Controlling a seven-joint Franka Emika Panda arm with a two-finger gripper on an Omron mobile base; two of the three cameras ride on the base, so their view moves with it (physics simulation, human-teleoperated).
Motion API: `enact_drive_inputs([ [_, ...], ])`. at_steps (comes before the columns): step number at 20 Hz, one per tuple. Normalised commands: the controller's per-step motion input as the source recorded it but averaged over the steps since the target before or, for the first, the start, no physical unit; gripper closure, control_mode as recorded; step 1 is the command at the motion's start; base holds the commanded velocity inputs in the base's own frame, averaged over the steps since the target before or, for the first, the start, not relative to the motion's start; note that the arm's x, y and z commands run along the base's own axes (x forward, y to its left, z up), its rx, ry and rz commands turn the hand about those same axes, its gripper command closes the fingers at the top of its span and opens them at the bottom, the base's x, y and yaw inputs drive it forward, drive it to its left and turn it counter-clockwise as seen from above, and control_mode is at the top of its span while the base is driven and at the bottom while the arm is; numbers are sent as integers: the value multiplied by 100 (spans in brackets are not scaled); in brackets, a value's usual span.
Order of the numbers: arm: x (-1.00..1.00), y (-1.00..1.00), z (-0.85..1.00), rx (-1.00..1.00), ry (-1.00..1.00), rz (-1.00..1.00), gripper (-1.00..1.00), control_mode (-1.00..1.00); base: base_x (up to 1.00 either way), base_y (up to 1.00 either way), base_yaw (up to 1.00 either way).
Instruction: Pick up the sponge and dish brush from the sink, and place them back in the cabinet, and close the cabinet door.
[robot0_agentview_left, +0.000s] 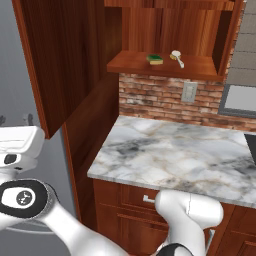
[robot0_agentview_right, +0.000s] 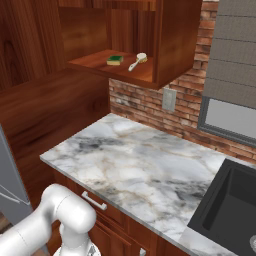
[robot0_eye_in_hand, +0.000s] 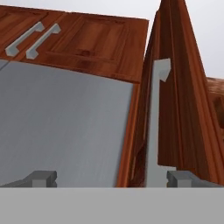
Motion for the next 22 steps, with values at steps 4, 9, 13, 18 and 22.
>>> enact_drive_inputs([
  [4,10,0,0,0,0,0,-100,-100,0,0,0],
  [9,15,0,0,0,0,0,-100,-100,0,0,0],
  [13,18,0,0,0,0,0,-100,-100,0,0,0],
  [18,19,0,0,0,0,0,-100,-100,0,0,0],
  [22,18,0,-1,0,0,0,-100,-100,0,0,0],
])
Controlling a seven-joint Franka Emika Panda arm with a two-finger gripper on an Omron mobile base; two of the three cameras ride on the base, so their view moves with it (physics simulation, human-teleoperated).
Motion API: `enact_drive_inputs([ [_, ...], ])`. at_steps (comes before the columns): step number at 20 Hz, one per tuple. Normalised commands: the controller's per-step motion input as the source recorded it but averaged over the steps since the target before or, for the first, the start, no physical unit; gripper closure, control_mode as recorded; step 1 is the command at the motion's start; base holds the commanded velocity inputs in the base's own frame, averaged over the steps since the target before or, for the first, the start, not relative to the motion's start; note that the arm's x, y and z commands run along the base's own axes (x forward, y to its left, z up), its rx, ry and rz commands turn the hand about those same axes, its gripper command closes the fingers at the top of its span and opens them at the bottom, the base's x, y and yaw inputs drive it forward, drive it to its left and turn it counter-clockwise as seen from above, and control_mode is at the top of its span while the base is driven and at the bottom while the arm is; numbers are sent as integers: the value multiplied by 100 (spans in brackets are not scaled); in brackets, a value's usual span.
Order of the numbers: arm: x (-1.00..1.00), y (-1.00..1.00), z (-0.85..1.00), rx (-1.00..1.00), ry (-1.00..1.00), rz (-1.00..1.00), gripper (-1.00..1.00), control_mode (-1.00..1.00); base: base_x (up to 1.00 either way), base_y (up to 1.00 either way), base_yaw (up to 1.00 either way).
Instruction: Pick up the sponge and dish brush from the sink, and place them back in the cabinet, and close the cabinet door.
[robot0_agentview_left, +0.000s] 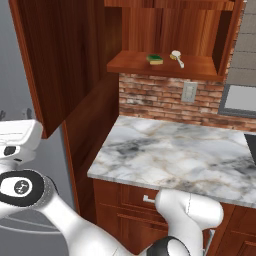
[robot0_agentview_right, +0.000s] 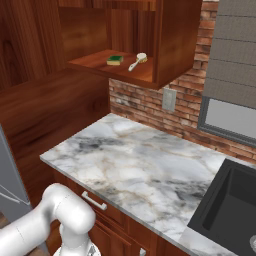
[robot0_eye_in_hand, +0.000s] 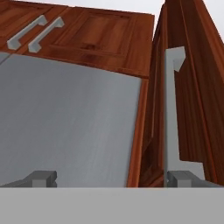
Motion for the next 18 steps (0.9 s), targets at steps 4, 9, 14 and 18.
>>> enact_drive_inputs([
  [4,13,0,-1,0,0,0,-100,-100,0,0,0],
  [9,2,-24,0,4,-1,0,-100,-100,0,0,0],
  [14,0,-50,0,9,-1,0,-100,-100,0,0,0],
  [18,2,-49,0,9,-1,0,-100,-100,0,0,0],
])
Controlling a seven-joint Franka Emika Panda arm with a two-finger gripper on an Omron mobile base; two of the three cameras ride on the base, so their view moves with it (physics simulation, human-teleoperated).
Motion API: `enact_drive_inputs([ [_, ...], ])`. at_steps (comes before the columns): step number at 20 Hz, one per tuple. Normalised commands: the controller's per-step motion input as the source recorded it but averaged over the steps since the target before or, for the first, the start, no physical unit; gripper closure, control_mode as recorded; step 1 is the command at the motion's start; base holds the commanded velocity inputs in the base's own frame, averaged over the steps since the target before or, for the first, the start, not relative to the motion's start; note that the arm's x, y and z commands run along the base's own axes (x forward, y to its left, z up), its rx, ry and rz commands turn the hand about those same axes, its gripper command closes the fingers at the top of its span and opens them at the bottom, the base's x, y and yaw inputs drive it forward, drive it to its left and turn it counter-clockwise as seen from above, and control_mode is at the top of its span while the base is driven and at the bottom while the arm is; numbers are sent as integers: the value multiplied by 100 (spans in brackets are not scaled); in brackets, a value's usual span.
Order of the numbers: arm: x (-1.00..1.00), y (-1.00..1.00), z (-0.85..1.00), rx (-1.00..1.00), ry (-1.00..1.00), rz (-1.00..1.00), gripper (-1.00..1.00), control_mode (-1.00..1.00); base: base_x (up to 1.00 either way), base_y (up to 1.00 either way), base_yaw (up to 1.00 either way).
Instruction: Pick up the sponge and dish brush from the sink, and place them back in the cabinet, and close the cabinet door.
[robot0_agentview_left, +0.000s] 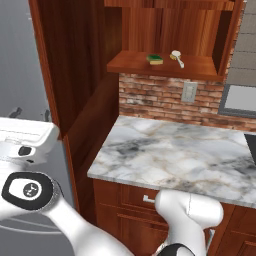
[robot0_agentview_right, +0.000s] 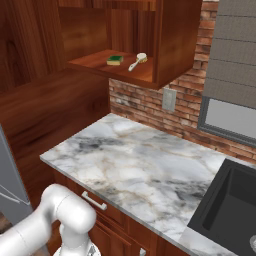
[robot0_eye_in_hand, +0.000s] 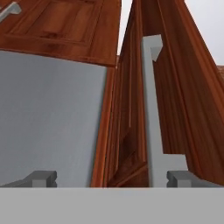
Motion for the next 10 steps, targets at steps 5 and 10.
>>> enact_drive_inputs([
  [5,3,-56,0,10,-2,0,-100,-100,0,0,0],
  [10,0,-66,0,10,-1,0,-100,-100,0,0,0],
])
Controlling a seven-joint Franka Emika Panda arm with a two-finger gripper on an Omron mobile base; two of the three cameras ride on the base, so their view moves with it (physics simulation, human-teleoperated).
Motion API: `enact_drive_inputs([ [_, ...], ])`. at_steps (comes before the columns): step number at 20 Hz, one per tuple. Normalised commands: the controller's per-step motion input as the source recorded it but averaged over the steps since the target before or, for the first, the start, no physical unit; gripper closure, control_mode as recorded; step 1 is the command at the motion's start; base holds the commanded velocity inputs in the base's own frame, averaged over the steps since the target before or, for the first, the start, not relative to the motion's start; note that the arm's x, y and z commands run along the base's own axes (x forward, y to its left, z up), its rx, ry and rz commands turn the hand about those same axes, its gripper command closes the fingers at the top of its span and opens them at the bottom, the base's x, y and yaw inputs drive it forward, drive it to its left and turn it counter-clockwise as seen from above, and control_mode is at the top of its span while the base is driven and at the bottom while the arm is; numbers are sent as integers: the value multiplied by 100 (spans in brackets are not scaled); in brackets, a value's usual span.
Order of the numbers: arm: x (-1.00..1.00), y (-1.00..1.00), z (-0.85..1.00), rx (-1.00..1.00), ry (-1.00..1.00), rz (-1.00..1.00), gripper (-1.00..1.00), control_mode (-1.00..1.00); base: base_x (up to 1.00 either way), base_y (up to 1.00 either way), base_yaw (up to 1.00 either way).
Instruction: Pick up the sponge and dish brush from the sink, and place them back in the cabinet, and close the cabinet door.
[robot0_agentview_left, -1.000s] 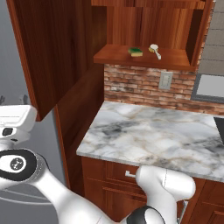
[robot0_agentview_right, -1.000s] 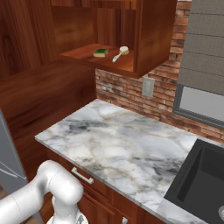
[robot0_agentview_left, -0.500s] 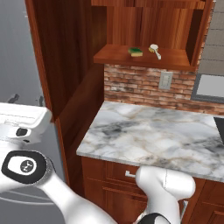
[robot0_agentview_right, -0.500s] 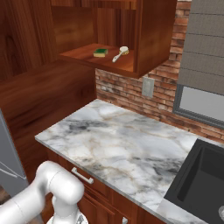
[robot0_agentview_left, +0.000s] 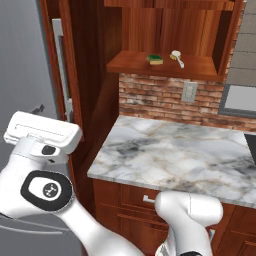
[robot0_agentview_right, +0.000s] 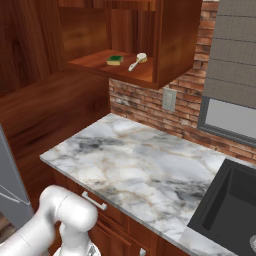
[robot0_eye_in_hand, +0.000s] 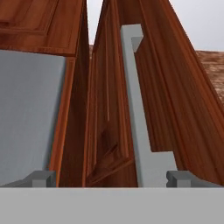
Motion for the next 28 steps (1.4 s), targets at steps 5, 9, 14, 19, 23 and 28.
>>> enact_drive_inputs([
  [5,0,-71,0,5,-1,0,-100,-100,0,0,0],
  [9,0,-68,0,1,-2,0,-100,-100,0,0,0],
  [14,1,-67,0,0,-2,0,-100,-100,0,0,0],
  [19,2,-62,0,0,-2,0,-100,-100,0,0,0],
  [23,0,-64,0,0,-2,0,-100,-100,0,0,0],
  [28,1,-66,0,0,-3,0,-100,-100,0,0,0],
])
